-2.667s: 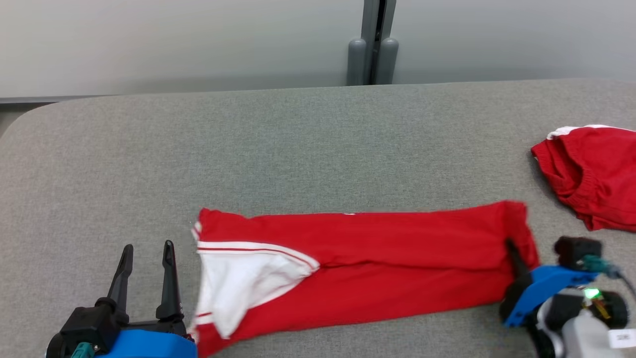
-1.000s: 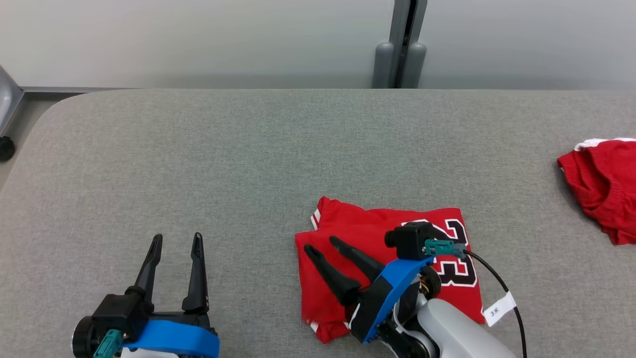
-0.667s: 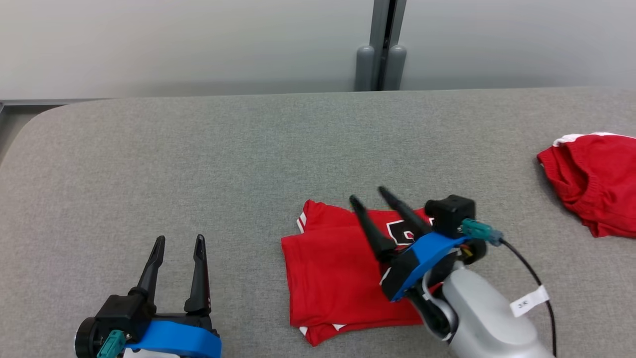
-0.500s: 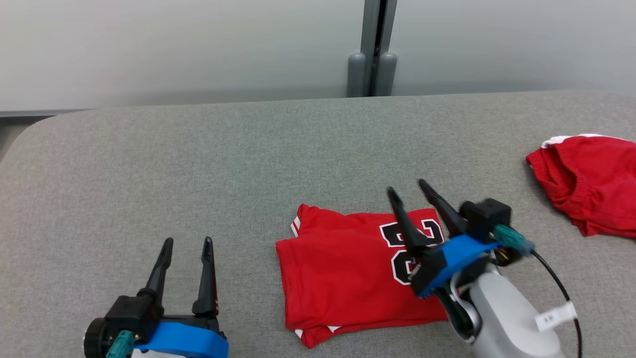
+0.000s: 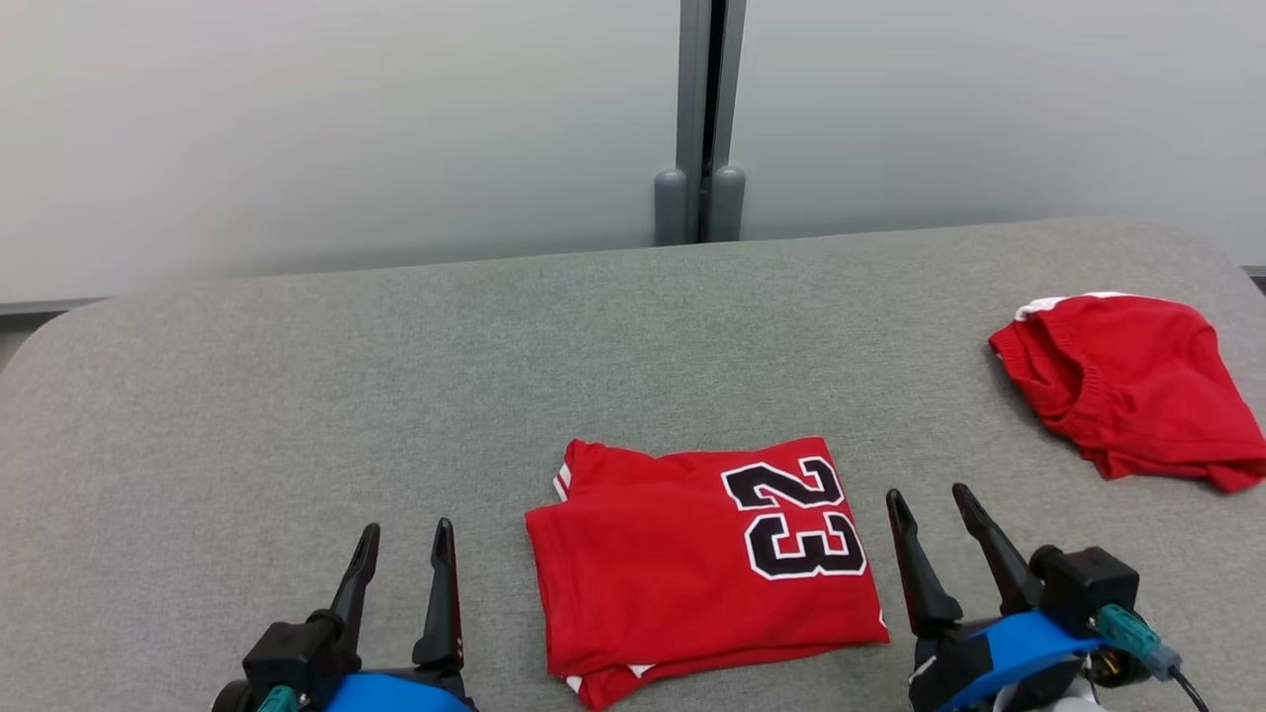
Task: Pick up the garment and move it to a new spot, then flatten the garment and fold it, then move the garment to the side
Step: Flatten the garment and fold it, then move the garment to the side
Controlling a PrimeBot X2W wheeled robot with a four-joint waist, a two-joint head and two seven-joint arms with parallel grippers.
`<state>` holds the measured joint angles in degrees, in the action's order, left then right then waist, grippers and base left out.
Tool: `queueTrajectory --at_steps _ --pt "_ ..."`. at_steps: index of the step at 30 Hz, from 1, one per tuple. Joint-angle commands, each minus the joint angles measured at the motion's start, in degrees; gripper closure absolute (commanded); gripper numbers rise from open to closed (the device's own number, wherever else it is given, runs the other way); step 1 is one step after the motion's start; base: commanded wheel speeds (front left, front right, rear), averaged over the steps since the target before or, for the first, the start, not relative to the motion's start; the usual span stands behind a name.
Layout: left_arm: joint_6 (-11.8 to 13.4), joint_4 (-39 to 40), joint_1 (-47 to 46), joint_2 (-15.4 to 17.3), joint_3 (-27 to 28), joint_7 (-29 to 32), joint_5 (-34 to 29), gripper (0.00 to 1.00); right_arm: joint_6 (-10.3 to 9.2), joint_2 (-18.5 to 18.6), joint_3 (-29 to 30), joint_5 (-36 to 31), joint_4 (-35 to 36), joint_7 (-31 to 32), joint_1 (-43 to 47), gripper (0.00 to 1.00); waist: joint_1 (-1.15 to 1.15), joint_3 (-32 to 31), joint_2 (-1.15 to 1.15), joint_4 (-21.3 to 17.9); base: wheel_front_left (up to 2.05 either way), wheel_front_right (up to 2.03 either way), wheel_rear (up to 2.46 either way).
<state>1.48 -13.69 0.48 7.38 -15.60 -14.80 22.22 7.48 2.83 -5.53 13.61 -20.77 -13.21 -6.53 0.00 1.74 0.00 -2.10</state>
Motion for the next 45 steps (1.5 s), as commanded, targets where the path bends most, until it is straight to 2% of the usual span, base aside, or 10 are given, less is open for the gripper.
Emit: queueTrajectory --at_steps 1,12,25,29,34,38,45 --pt "0.24 -0.08 0.61 0.09 0.27 -0.23 0.10 0.00 0.02 0.12 0.18 -0.25 0.49 0.05 0.93 0.00 0.00 -0.42 0.00 -0.37 0.00 0.00 0.00" --pt "0.88 0.36 2.69 0.79 1.70 -0.39 0.29 0.00 0.03 0.11 1.17 -1.66 2.77 1.01 3.57 0.00 0.00 -1.18 0.00 -0.39 0.00 0.00 0.00" --pt "1.39 0.28 2.50 1.45 0.96 -0.14 -0.43 0.00 0.03 0.11 0.56 -2.49 2.58 3.08 1.87 0.00 0.00 -1.13 0.00 0.69 0.00 0.00 0.00" --pt "1.45 0.54 1.49 1.89 0.81 0.03 -0.76 0.00 0.03 0.10 1.69 -5.79 2.88 8.05 -1.10 0.00 0.00 -0.44 0.00 1.72 0.00 0.00 0.00" --pt "1.71 0.44 0.94 2.21 0.68 0.06 -1.07 0.00 0.02 0.36 3.81 -8.99 0.59 19.03 -4.41 0.00 0.00 0.69 0.00 4.24 0.00 0.00 0.00" --pt "1.85 0.30 0.38 2.19 0.64 -0.03 -1.09 0.00 0.02 0.99 6.26 -8.67 -1.76 26.32 -6.03 0.00 0.00 1.88 0.00 7.03 0.00 0.00 0.00" --pt "1.99 0.42 0.01 2.16 0.69 -0.18 -1.09 0.00 0.03 1.23 8.32 -5.97 -6.93 33.82 -7.49 0.00 0.00 3.85 0.00 10.89 0.00 0.00 0.00"
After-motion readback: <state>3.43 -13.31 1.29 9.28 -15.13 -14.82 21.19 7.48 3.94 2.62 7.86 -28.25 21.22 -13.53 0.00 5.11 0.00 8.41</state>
